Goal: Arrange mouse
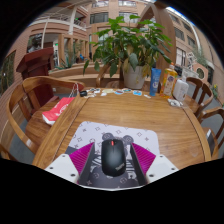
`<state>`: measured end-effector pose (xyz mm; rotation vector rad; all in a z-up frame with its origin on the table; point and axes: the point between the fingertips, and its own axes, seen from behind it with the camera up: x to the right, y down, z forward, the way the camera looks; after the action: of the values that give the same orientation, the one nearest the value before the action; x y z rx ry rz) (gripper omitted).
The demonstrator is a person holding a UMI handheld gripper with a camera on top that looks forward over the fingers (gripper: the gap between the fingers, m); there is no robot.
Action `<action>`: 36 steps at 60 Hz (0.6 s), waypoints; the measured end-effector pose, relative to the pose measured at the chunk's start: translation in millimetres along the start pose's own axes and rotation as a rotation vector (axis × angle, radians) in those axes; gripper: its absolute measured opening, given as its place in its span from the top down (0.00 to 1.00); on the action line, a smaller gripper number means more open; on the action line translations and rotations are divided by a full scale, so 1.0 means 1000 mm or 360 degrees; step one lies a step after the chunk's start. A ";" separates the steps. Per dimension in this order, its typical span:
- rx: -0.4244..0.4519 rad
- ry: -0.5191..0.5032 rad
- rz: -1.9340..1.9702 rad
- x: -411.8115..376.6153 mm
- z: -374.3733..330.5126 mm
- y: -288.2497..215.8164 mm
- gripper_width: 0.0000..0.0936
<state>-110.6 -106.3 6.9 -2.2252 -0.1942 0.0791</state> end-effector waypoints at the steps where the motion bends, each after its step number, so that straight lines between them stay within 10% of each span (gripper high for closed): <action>1: 0.0001 0.0001 -0.0003 0.000 -0.005 -0.005 0.19; 4: 0.0030 0.0013 -0.0010 -0.001 -0.018 -0.009 0.07; 36: 0.0229 0.0129 0.0008 -0.011 -0.200 -0.004 0.09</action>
<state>-97.4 -261.0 132.9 -2.0814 -0.1341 0.0053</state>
